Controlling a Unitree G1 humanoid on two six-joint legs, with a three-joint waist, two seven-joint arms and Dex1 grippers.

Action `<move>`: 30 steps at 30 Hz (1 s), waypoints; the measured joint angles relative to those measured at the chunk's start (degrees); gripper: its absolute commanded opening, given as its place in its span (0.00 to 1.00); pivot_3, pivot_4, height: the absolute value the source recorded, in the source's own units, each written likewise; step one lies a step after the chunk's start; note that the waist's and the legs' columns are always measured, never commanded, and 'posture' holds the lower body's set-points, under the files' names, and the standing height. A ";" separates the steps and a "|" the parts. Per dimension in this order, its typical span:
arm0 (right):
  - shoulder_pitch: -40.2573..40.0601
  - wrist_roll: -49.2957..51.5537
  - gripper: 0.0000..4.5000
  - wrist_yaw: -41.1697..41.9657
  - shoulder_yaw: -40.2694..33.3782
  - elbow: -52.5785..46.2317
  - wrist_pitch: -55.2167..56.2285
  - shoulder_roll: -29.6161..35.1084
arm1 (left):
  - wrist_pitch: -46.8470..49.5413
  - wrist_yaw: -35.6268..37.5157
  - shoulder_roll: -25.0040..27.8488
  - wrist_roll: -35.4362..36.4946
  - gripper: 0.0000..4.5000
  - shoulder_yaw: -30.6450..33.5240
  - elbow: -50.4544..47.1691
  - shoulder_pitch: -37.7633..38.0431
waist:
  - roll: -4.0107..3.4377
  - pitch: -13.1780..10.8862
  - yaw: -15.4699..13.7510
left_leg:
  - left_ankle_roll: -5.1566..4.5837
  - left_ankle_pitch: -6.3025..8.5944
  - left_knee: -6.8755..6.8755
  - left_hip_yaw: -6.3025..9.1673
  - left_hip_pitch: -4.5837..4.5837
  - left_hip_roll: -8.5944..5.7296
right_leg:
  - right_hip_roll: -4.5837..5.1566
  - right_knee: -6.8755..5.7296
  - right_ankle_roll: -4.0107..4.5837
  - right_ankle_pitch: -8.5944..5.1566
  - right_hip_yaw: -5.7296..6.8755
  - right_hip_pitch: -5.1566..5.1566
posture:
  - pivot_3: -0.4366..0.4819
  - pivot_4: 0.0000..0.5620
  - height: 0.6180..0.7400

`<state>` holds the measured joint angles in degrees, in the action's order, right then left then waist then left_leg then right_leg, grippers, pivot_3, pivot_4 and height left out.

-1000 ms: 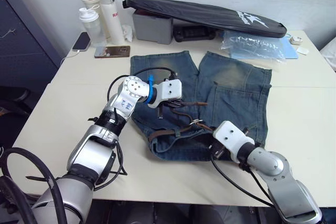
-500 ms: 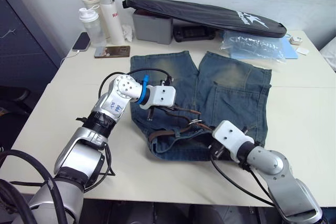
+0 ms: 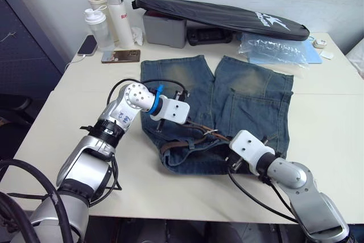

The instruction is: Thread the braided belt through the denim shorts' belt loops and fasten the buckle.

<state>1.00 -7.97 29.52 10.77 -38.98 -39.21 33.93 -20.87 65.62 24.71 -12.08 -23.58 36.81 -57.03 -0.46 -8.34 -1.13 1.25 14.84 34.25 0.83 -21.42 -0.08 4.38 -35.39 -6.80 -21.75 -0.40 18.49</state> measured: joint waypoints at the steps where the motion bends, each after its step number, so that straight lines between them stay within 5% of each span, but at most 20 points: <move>1: 0.24 -0.09 0.01 0.11 0.15 0.00 0.03 0.47 | -0.20 -0.01 -0.01 -0.08 0.00 -0.01 0.00 -0.03 | 0.00 0.00 0.00 | 0.00 0.00 0.00 0.00 0.00 0.01 | 0.00 0.00 0.00 0.00 0.00 0.00 | 0.48 0.27 1.00; 16: 3.71 -2.67 0.01 1.13 2.51 -0.02 -1.21 2.86 | 0.72 0.98 -5.09 -1.13 0.00 -0.32 -0.55 -1.21 | 0.02 0.00 -0.02 | -0.04 -0.01 0.02 0.00 -0.01 -0.01 | 0.02 -0.02 0.00 0.00 0.00 0.00 | 0.48 0.27 1.00; 30: 2.55 -3.18 0.01 1.49 2.54 -0.11 -2.20 2.78 | 13.95 3.97 -7.70 0.14 0.00 -0.03 -6.56 1.83 | 0.01 0.01 -0.04 | -0.05 -0.01 0.02 0.02 0.00 0.01 | 0.03 -0.03 0.00 0.00 -0.03 0.00 | 0.48 0.27 1.00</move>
<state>3.55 -11.16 31.01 13.32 -39.08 -41.41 36.71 -6.92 69.59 17.01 -11.93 -23.61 30.25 -55.21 -0.45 -8.33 -1.17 1.19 14.82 34.27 0.84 -21.42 -0.07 4.42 -35.43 -6.80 -21.75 -0.42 18.49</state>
